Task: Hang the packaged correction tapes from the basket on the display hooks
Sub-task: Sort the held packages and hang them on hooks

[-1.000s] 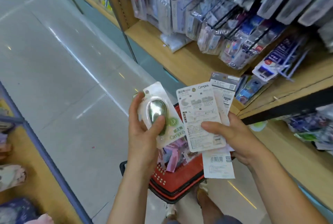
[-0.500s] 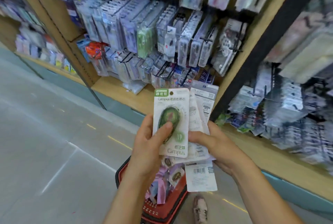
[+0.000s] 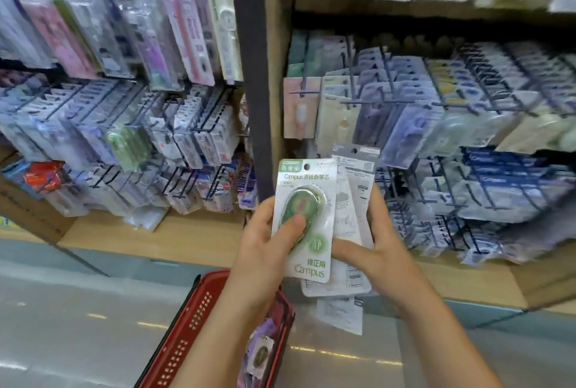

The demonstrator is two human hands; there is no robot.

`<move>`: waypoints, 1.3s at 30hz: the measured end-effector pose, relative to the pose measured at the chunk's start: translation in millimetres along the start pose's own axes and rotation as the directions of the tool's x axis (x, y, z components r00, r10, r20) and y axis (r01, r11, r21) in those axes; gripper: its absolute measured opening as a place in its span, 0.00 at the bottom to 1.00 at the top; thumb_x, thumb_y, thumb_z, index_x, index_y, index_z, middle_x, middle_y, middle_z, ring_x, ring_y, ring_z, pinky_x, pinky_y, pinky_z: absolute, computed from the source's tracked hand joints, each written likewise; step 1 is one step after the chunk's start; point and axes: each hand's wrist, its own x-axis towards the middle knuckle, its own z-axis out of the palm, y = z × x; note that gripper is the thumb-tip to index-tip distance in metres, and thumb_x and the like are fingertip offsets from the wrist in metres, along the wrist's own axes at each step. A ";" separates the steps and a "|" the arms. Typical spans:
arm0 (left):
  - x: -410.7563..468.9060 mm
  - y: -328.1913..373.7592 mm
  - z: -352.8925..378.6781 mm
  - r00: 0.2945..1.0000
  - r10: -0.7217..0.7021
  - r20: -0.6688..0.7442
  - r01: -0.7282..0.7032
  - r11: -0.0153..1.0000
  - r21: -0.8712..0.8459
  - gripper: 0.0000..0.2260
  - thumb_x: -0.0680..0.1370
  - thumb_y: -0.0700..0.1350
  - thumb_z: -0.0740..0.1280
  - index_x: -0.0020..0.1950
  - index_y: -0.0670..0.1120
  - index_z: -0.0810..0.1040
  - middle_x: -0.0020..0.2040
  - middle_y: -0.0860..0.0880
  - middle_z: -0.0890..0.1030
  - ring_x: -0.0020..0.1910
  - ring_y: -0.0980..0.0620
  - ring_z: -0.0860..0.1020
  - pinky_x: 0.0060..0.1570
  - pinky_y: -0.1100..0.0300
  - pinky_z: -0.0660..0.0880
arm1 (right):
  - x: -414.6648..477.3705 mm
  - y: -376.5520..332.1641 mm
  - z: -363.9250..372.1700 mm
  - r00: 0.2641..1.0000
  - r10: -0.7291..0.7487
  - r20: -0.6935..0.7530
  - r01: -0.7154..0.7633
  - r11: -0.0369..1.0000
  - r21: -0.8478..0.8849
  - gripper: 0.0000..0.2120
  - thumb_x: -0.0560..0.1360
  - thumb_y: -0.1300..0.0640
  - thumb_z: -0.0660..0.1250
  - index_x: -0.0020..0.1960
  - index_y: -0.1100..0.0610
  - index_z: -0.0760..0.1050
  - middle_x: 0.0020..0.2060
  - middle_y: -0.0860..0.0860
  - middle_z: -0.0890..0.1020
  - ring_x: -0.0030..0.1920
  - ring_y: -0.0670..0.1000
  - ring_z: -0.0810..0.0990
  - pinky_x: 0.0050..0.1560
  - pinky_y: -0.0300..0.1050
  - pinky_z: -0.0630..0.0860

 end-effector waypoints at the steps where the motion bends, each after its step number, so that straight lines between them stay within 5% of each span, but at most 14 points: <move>1: 2.5 -0.3 17.5 1.000 -0.005 0.008 0.004 1.000 0.014 0.09 0.73 0.45 0.73 0.53 0.50 0.82 0.49 0.43 0.85 0.46 0.45 0.84 0.39 0.55 0.80 | -3.1 -4.7 -19.9 1.000 0.013 -0.002 -0.013 1.000 0.028 0.44 0.62 0.58 0.77 0.72 0.41 0.62 0.59 0.44 0.83 0.59 0.50 0.83 0.50 0.48 0.82; 8: 10.1 7.6 148.1 0.988 0.039 0.148 -0.044 0.998 0.033 0.09 0.71 0.46 0.70 0.50 0.48 0.83 0.48 0.45 0.86 0.45 0.47 0.84 0.40 0.57 0.80 | -36.1 -49.7 -144.0 0.991 -0.055 -0.125 0.062 0.997 0.055 0.43 0.61 0.58 0.78 0.70 0.38 0.65 0.59 0.45 0.83 0.59 0.52 0.83 0.50 0.55 0.82; 12: 16.0 22.4 217.1 0.973 0.157 0.172 -0.163 0.986 0.021 0.16 0.73 0.42 0.72 0.61 0.47 0.76 0.47 0.46 0.86 0.44 0.46 0.84 0.40 0.54 0.82 | -46.1 -83.2 -196.6 0.967 -0.167 -0.194 0.173 0.985 0.017 0.51 0.63 0.57 0.80 0.76 0.35 0.55 0.68 0.44 0.76 0.63 0.50 0.80 0.54 0.57 0.82; 15: 17.0 44.1 259.8 0.943 0.247 0.222 -0.256 0.967 0.011 0.25 0.73 0.42 0.69 0.68 0.57 0.69 0.49 0.46 0.86 0.46 0.46 0.85 0.39 0.54 0.81 | -51.5 -114.9 -224.8 0.927 -0.307 -0.216 0.311 0.950 -0.012 0.57 0.66 0.60 0.80 0.75 0.28 0.45 0.74 0.41 0.68 0.67 0.45 0.76 0.55 0.46 0.82; 18: 17.0 70.1 291.5 0.900 0.330 0.284 -0.354 0.934 0.037 0.22 0.72 0.45 0.69 0.65 0.60 0.74 0.51 0.46 0.86 0.50 0.44 0.84 0.46 0.46 0.81 | -57.0 -152.4 -241.2 0.878 -0.421 -0.229 0.407 0.907 -0.106 0.53 0.66 0.56 0.75 0.68 0.22 0.41 0.76 0.36 0.62 0.70 0.40 0.71 0.53 0.34 0.79; 22: 20.0 100.1 318.8 0.861 0.398 0.317 -0.437 0.897 0.061 0.18 0.71 0.47 0.69 0.60 0.59 0.78 0.47 0.54 0.86 0.47 0.50 0.85 0.43 0.53 0.83 | -60.8 -186.8 -254.3 0.813 -0.538 -0.224 0.517 0.843 -0.147 0.53 0.72 0.64 0.73 0.68 0.24 0.40 0.61 0.18 0.66 0.65 0.33 0.72 0.47 0.28 0.77; 27: 27.7 130.8 336.4 0.796 0.457 0.397 -0.516 0.855 0.048 0.17 0.72 0.47 0.69 0.61 0.56 0.78 0.51 0.50 0.86 0.48 0.50 0.84 0.46 0.54 0.82 | -56.2 -219.5 -258.7 0.756 -0.628 -0.182 0.604 0.778 -0.174 0.53 0.74 0.72 0.68 0.74 0.34 0.36 0.53 0.20 0.75 0.59 0.33 0.78 0.49 0.31 0.78; 30: 35.6 155.6 345.9 0.727 0.497 0.474 -0.587 0.808 0.053 0.14 0.74 0.47 0.72 0.59 0.58 0.79 0.50 0.49 0.86 0.48 0.50 0.84 0.45 0.56 0.81 | -52.2 -237.6 -263.9 0.668 -0.720 -0.188 0.680 0.693 -0.239 0.55 0.73 0.69 0.70 0.75 0.35 0.34 0.60 0.22 0.73 0.63 0.35 0.76 0.55 0.33 0.77; 32: 40.8 173.8 352.2 0.679 0.524 0.514 -0.627 0.778 0.036 0.14 0.73 0.47 0.70 0.57 0.60 0.80 0.50 0.49 0.86 0.48 0.50 0.84 0.44 0.57 0.81 | -51.2 -258.5 -270.2 0.661 -0.737 -0.143 0.690 0.671 -0.270 0.52 0.71 0.65 0.74 0.76 0.32 0.44 0.66 0.32 0.75 0.65 0.42 0.77 0.57 0.40 0.78; 35: 48.4 203.9 361.1 0.610 0.539 0.581 -0.670 0.743 0.014 0.15 0.72 0.47 0.70 0.59 0.56 0.80 0.50 0.49 0.86 0.48 0.49 0.84 0.44 0.57 0.81 | -46.1 -295.0 -281.7 0.715 -0.694 -0.086 0.630 0.693 -0.351 0.31 0.67 0.60 0.74 0.67 0.44 0.74 0.58 0.44 0.84 0.58 0.46 0.83 0.52 0.42 0.80; 39: 61.6 240.6 378.4 0.572 0.516 0.637 -0.687 0.726 0.028 0.17 0.75 0.44 0.71 0.63 0.51 0.78 0.49 0.50 0.86 0.47 0.51 0.84 0.42 0.61 0.79 | -27.8 -328.0 -293.9 0.729 -0.676 -0.109 0.598 0.706 -0.379 0.21 0.60 0.55 0.77 0.54 0.48 0.83 0.50 0.48 0.87 0.51 0.50 0.86 0.46 0.42 0.81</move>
